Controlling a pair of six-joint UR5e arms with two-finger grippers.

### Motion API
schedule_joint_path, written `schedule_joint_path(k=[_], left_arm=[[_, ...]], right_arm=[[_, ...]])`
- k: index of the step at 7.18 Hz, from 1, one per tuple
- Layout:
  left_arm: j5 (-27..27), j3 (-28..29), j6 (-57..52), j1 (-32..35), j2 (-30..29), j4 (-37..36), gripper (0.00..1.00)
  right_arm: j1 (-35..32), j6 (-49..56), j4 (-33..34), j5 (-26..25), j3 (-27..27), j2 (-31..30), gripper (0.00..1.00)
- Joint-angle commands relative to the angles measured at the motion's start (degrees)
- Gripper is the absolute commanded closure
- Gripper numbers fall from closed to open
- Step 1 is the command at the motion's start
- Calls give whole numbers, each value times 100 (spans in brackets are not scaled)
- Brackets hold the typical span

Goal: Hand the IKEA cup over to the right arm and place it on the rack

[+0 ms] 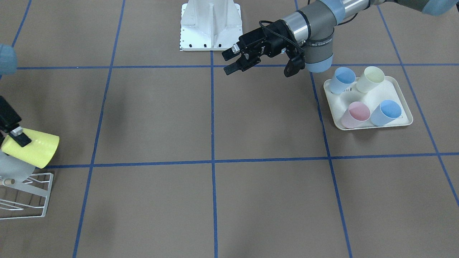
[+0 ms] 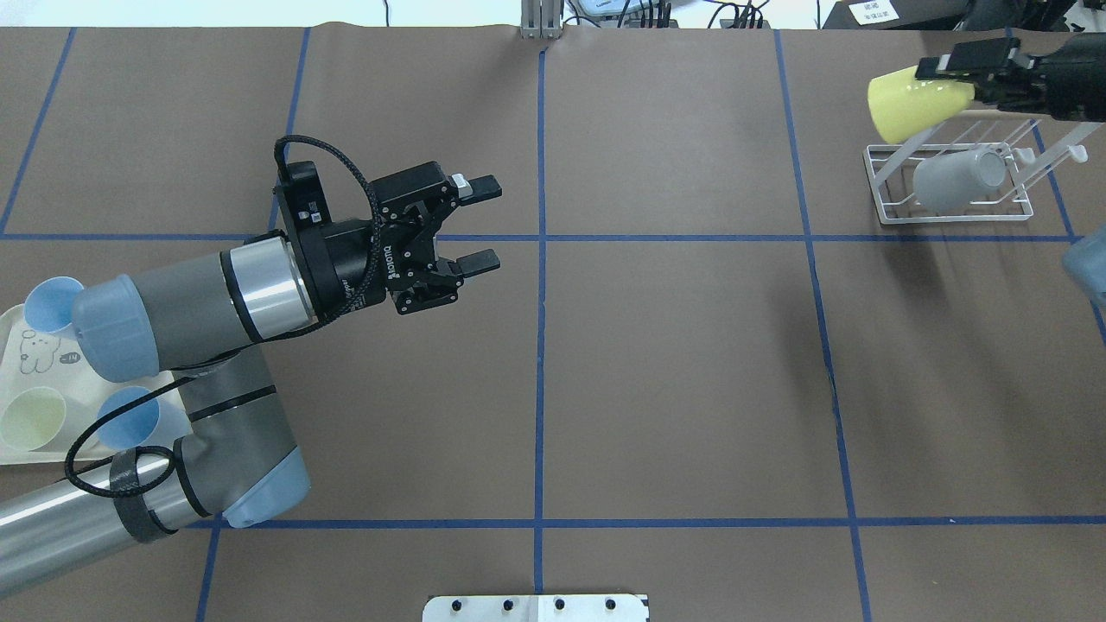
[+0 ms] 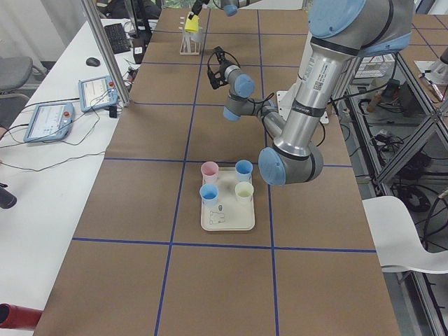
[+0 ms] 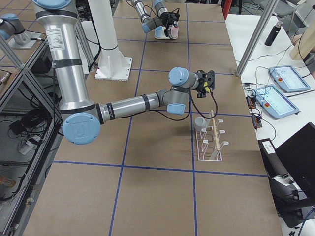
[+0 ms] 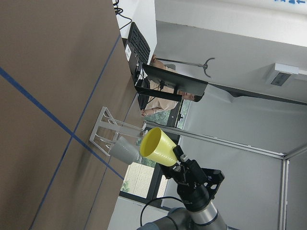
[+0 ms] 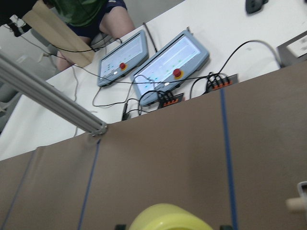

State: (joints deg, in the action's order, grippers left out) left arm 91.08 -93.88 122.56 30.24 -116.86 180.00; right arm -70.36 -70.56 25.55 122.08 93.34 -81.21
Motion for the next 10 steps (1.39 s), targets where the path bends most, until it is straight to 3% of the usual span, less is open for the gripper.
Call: schedule_joint_path(k=[1,2,5,10], left_arm=[[-20,115,-22,-10,14,26,1],[-29,142,-22,-27,14,26,1],[-459,300,-13,-89,14,70,1],[-459,353,-22,-106,23,88,1]], right_arm=[[-653,1773,800,211,18,-394,100],[-663,2348,1081,133,9,-483,100],[-672,2722,1663,-297,-43,-493,100],[-470,2722,1673,-343,-236,-493,100]])
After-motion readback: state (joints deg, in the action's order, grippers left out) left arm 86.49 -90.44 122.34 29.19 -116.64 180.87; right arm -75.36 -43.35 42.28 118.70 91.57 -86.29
